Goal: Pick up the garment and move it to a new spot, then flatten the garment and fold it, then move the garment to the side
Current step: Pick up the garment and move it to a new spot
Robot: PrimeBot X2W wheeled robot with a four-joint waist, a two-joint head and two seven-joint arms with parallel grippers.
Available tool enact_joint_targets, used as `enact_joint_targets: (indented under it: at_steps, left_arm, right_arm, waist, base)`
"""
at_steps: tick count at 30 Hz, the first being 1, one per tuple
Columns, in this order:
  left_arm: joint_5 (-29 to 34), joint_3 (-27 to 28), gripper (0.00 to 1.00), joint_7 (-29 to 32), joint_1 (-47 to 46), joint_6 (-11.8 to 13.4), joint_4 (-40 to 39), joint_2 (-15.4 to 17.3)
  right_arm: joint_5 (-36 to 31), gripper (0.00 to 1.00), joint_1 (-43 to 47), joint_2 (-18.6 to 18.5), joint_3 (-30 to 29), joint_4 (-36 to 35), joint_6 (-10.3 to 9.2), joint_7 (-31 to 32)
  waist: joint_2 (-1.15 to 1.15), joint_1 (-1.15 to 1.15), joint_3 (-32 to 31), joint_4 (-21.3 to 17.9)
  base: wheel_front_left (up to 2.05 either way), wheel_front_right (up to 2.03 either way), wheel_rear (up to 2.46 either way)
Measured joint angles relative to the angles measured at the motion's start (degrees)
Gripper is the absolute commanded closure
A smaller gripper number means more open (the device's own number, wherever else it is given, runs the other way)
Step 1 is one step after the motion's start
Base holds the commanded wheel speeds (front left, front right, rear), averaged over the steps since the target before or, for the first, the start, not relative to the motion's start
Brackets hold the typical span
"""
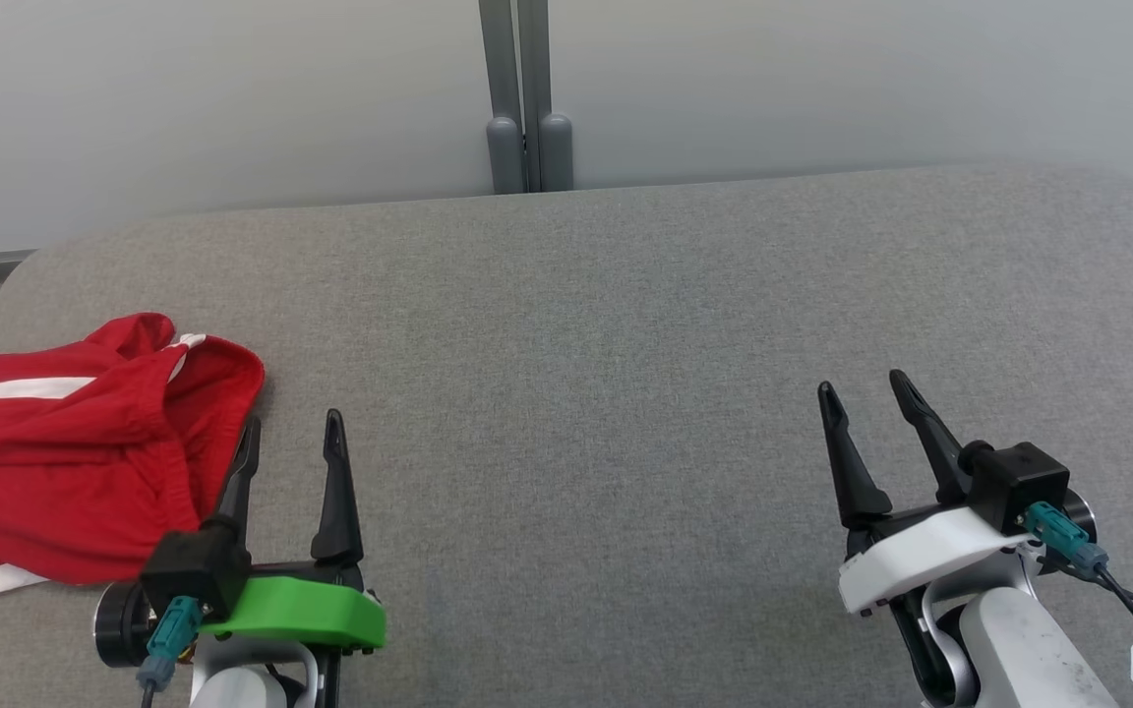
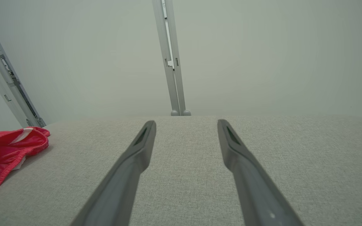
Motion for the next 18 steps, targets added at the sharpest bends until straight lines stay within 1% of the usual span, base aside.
enact_joint_targets:
  at_steps: [11, 18]
  left_arm:
    - [-0.60, 0.43, 0.00, -0.01, 0.00, -0.09, 0.90, 0.00]
    - [-1.04, 1.45, 0.00, -0.01, -0.01, -0.04, 1.22, 0.01]
  right_arm:
    - [0.38, 0.00, 0.07, -0.16, 0.31, 0.14, 0.00, 0.00]
    - [0.85, 0.00, 0.51, -0.12, 0.47, -0.22, 0.00, -0.01]
  waist:
    - [0.00, 0.00, -0.11, 0.37]
    - [0.00, 0.00, -0.11, 1.53]
  base:
    - [0.00, 0.00, 0.00]
    - [0.00, 0.00, 0.00]
